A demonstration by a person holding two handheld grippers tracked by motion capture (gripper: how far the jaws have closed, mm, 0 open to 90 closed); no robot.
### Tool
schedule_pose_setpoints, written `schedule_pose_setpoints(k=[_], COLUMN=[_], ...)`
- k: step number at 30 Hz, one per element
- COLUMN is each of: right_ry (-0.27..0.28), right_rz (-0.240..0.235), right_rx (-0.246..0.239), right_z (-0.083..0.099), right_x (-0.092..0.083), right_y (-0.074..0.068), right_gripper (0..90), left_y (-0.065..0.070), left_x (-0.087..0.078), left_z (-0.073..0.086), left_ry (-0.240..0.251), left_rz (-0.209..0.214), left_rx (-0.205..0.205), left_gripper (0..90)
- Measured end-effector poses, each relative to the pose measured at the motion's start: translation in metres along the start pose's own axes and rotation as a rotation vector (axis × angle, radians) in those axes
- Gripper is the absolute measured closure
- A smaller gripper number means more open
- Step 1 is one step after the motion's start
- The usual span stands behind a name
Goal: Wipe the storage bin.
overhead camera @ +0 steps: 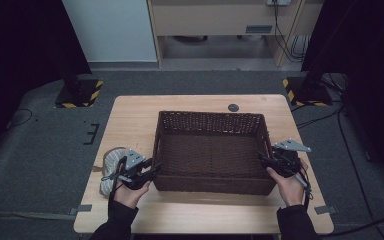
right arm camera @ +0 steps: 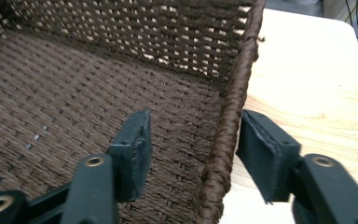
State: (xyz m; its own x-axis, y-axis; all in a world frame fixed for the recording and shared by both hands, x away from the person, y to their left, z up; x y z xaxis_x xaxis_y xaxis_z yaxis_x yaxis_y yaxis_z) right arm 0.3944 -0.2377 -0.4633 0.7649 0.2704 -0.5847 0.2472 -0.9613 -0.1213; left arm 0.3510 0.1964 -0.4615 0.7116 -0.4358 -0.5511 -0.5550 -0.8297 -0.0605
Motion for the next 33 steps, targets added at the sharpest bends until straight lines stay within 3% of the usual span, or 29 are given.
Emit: schedule_pose_setpoints(k=[7,14,25,29,33], right_ry=[-0.01,-0.011,-0.014,-0.013,-0.016], right_rz=[0.018,0.032,0.045,0.04,0.037], right_rx=[0.004,0.002,0.0,0.001,-0.001], right_z=[0.001,0.0,0.002,0.002,0.003], right_x=[0.002,0.002,-0.003,-0.003,-0.003], right_y=[0.002,0.005,0.007,0.007,0.007], right_gripper=[56.4,61.1,61.5,59.5,57.6], left_y=[-0.008,-0.031,-0.069,-0.082,-0.093], left_x=[-0.013,-0.035,-0.052,-0.051,-0.043], left_z=[-0.007,-0.005,0.023,0.035,0.049], left_ry=[0.067,0.092,0.049,0.015,-0.029], left_rz=[-0.002,-0.054,-0.147,-0.203,-0.226], left_rx=[0.0,-0.039,-0.095,-0.104,-0.127], left_gripper=[45.8,41.9,37.7,35.7,35.0])
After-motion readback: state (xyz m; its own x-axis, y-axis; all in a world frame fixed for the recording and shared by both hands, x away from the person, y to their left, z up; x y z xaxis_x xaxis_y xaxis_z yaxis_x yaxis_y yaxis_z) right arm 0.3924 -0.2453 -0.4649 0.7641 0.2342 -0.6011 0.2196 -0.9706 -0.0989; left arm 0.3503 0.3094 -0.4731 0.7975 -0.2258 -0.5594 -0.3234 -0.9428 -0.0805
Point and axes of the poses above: each handheld gripper's, and its own axes: x roughly forward along the jaws, z roughly out of its underside, y roughly to its right, the point moved 2 cm from there along x, roughly forward along the jaws, and after that the axes turned 9 degrees about x, right-handed, at the moved point
